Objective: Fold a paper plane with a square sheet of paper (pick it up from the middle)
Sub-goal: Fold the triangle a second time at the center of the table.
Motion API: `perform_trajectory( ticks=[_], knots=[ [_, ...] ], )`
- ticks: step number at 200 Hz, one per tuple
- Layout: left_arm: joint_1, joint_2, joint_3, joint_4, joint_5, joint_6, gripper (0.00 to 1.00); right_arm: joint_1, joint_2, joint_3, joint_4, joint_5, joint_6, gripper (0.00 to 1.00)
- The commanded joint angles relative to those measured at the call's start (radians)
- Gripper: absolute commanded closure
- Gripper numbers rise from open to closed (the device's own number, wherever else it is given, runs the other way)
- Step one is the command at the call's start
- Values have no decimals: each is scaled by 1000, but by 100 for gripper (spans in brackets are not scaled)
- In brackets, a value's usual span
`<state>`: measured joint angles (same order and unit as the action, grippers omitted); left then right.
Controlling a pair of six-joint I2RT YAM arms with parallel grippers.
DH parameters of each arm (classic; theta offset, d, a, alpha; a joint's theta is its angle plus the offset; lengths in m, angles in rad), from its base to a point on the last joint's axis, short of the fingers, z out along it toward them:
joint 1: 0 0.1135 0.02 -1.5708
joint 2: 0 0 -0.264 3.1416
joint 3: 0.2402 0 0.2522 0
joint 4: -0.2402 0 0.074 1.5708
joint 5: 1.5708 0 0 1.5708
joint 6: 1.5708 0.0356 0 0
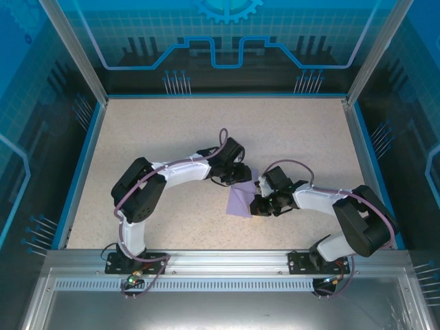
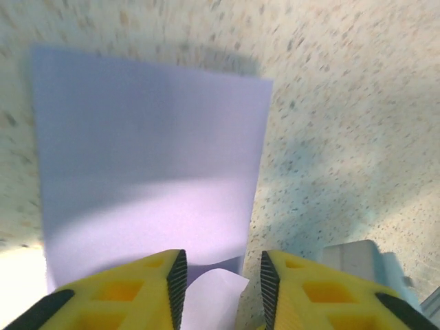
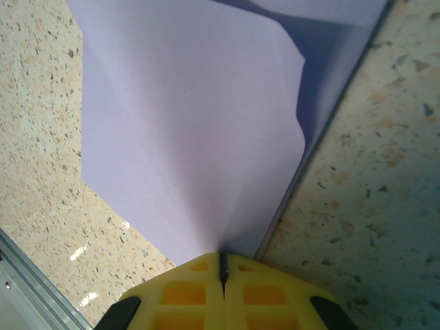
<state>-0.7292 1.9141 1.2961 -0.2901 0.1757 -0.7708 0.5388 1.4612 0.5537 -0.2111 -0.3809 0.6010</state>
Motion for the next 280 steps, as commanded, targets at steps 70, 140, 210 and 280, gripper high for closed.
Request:
perform_trajectory(
  ticks=[70,140,210,280],
  knots=[
    [-58,-146,-127,-16,79,21,74,24,56,-6,-83,91,-14,96],
    [-81,-62,-207,140,120,-45,84,29,60,3,-97,98,-16,96],
    [-81,-6,-212,173,128,-35,85,30,63,5,-102,105,-18,97],
    [-78,29,-200,146,95,-2,85,29,62,5,-115,113,-27,97]
  ],
)
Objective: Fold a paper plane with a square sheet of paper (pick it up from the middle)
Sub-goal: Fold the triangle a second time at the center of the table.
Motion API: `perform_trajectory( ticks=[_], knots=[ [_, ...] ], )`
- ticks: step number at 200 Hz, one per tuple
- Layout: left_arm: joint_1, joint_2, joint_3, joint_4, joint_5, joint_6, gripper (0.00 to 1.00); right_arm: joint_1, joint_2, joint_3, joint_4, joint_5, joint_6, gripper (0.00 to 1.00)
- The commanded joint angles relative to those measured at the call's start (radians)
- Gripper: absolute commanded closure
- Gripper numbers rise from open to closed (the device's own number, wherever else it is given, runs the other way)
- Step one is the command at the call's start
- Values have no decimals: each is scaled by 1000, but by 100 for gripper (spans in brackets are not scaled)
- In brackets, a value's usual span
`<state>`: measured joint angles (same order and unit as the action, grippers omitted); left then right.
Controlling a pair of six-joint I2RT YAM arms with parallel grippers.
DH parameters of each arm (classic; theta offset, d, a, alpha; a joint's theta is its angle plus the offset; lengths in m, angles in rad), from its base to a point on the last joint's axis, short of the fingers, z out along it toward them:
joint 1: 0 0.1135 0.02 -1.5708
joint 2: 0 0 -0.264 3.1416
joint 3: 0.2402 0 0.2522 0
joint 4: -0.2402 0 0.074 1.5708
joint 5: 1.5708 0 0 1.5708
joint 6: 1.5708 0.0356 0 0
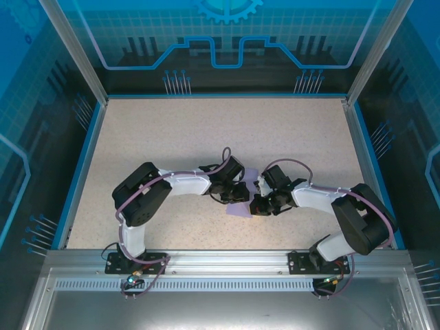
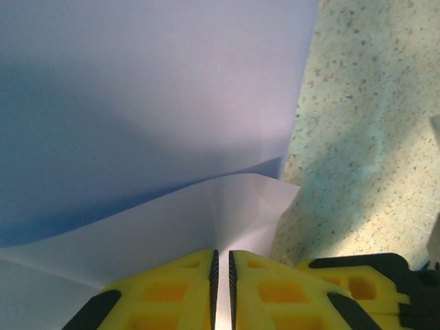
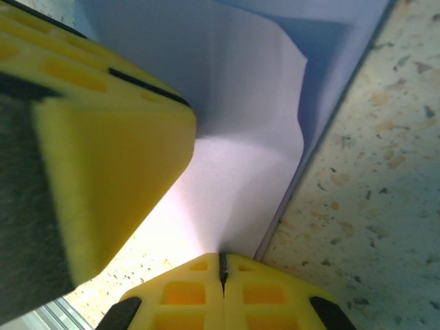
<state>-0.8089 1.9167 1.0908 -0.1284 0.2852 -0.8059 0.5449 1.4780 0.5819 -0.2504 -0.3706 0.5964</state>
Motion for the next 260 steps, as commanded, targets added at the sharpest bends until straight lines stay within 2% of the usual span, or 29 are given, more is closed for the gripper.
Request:
perform_trajectory(
  ticks=[1,69,260],
  knots=[
    [1,26,6,-17,-15,34,85,24,44,-23,-76,103,-23,97],
    [32,36,-10,-17,-43,56,85,23,50,-26,-89,116,-35,97],
    [195,54,-27,-3,-30,141,85,36,74,-10,-119,138,-39,98]
  ],
)
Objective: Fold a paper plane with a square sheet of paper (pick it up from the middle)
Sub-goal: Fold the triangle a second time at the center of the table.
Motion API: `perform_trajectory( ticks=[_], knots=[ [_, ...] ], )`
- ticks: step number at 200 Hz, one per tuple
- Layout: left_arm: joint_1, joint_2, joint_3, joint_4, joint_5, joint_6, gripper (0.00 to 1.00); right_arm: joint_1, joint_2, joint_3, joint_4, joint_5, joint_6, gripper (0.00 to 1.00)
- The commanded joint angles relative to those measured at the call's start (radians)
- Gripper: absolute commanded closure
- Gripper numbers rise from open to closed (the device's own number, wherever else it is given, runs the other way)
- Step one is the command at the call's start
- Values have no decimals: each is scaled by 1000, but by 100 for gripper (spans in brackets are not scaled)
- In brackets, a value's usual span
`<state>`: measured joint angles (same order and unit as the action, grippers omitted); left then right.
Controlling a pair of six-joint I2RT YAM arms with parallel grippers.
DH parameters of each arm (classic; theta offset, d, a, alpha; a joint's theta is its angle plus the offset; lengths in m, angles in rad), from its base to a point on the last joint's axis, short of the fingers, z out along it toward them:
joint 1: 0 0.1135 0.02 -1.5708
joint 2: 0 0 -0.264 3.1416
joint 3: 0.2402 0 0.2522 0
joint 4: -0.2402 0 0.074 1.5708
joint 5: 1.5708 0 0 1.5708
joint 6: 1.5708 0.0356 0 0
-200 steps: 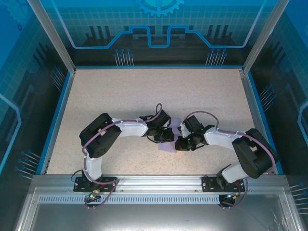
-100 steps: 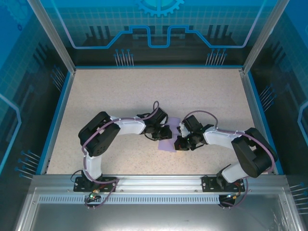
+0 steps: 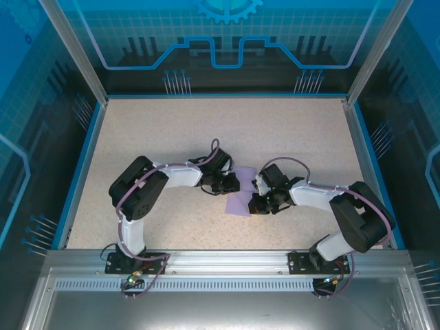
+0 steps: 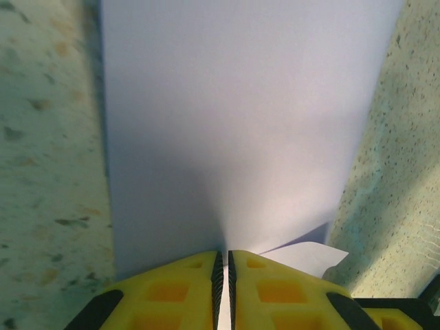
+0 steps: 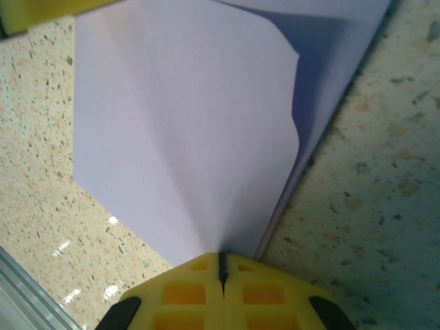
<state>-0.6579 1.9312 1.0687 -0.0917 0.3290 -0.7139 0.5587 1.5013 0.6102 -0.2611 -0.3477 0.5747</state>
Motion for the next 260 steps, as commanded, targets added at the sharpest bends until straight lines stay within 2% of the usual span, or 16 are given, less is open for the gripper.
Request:
perform_trajectory(
  ticks=[1,89,127,160,212,260],
  knots=[
    [44,41,-4,-40,-74,49,85,23,50,-38,-109,115,-18,98],
    [76,7,85,-120,-74,98,84,24,36,-44,-115,109,-21,98],
    [62,-127,53,-145,-63,59,84,23,32,-44,-112,104,-22,98],
    [2,-220,-10,-141,-54,9,84,26,27,-45,-110,98,-22,98],
    [-69,-131,-72,-2,-16,-55,84,30,4,-44,-102,87,-13,98],
    [-86,-26,-42,22,-7,-47,85,33,-9,-43,-112,92,-9,98]
  ],
)
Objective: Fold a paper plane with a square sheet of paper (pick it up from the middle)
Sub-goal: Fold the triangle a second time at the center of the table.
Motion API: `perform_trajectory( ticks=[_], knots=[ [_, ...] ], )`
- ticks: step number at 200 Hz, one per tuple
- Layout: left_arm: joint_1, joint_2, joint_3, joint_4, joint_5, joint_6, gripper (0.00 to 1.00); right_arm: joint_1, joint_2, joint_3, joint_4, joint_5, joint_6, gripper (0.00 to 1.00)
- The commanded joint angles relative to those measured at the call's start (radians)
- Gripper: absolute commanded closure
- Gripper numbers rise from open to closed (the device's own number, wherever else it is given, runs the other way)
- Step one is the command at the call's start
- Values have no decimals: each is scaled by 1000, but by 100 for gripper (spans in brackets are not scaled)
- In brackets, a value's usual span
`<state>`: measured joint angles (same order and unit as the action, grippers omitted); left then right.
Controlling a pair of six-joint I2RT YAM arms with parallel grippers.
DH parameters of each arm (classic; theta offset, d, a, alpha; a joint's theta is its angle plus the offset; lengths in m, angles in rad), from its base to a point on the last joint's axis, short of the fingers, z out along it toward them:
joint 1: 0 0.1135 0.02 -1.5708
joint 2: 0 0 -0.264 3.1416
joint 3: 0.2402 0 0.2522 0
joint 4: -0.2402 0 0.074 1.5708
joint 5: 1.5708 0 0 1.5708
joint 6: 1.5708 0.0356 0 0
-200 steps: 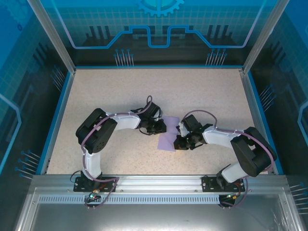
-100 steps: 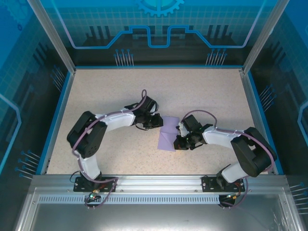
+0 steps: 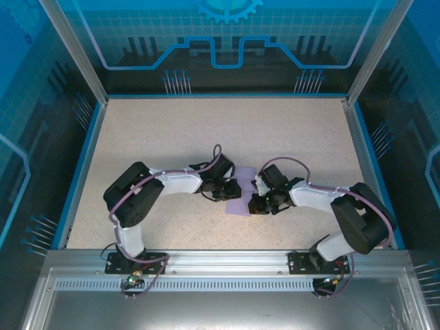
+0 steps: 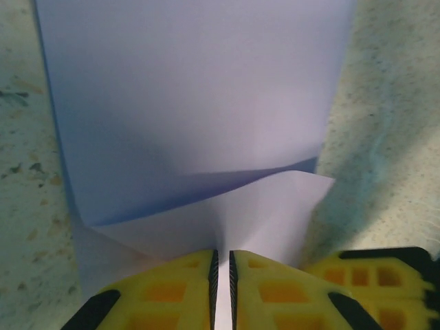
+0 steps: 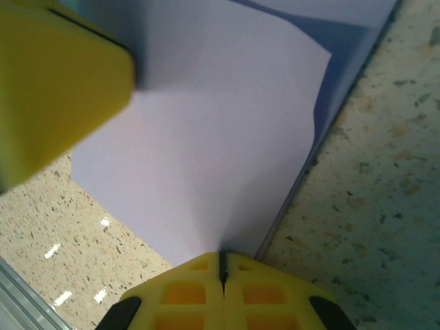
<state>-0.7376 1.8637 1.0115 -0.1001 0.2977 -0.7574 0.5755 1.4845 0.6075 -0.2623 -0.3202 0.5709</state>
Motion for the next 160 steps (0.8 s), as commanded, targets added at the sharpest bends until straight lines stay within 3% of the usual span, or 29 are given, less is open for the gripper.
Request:
perform_trajectory(
  ticks=[1,52,107,160],
  knots=[
    [-6,43,17,29,23,-3,85,16,8,-40,-110,65,-5,98],
    [-7,84,46,-47,-14,34,85,17,-3,-39,-115,58,2,97],
    [-6,94,48,-90,-42,61,85,-22,-134,2,-187,50,20,78],
    [-7,84,51,-87,-38,62,85,-92,-147,29,-36,-70,83,83]
  ],
)
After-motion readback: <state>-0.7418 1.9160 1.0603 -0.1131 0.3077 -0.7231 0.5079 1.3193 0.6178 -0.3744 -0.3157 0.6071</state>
